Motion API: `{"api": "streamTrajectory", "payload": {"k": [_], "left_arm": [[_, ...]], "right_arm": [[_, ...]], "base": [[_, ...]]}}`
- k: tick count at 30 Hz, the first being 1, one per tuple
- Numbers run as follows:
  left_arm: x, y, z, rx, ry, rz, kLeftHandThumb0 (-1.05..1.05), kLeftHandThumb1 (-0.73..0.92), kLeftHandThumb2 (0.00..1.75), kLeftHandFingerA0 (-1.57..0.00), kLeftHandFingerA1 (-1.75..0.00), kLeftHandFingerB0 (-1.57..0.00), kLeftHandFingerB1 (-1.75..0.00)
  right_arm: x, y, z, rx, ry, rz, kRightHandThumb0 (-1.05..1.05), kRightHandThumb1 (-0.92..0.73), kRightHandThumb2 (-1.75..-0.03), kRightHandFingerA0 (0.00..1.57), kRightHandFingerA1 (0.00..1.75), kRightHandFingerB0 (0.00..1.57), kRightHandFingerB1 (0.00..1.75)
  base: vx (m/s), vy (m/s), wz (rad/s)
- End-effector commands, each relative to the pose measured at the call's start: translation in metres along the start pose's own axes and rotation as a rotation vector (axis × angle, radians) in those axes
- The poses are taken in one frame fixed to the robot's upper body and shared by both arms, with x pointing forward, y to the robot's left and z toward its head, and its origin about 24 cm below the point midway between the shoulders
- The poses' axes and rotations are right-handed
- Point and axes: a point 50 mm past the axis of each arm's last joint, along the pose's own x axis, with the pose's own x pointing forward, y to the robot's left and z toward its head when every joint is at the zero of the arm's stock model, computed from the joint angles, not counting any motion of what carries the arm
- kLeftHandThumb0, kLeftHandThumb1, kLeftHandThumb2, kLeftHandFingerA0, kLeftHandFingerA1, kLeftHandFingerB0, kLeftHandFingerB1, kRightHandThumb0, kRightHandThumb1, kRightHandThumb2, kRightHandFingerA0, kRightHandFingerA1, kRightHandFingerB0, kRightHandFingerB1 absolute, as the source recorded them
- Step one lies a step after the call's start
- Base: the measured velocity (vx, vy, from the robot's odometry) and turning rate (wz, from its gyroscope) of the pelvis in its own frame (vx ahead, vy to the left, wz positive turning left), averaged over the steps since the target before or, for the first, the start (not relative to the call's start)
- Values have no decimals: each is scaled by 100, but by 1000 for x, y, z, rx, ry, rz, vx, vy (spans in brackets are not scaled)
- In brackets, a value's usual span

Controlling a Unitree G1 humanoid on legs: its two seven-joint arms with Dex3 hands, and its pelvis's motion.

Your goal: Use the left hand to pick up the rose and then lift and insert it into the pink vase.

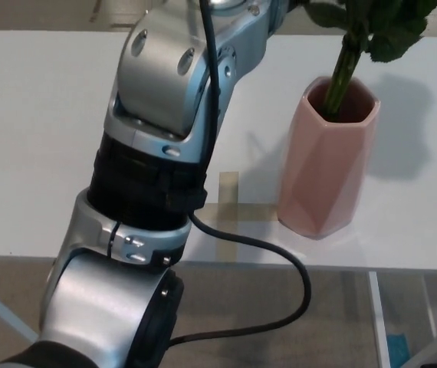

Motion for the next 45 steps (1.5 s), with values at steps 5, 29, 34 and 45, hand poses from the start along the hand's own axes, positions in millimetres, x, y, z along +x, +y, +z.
{"api": "streamTrajectory", "payload": {"k": [5, 29, 34, 45], "left_arm": [[-2, 1, -14, 8, 8, 12, -18, 81, 68, -95, -145, -77, -89], [-4, -7, -32, -9, 35, 12, -17, 85, 64, -95, -142, -80, -90], [-8, -7, -43, -10, 27, 12, -17, 84, 66, -91, -141, -82, -86], [-12, -5, -57, 6, 67, -12, -19, 83, 66, -100, -132, -87, -68]], "right_arm": [[0, -3, -2, -7, 4, 5, -26, -56, -56, 67, 49, 61, 45], [1, -1, 3, 8, 9, 9, -27, -56, -56, 67, 49, 61, 45], [2, -2, 4, 12, 10, 6, -27, -56, -56, 67, 49, 62, 45], [2, -1, 5, -4, 6, 5, -27, -56, -56, 68, 49, 63, 45]], "base": [[0, 0, 0], [0, 0, 0], [0, 0, 0], [0, 0, 0]]}}
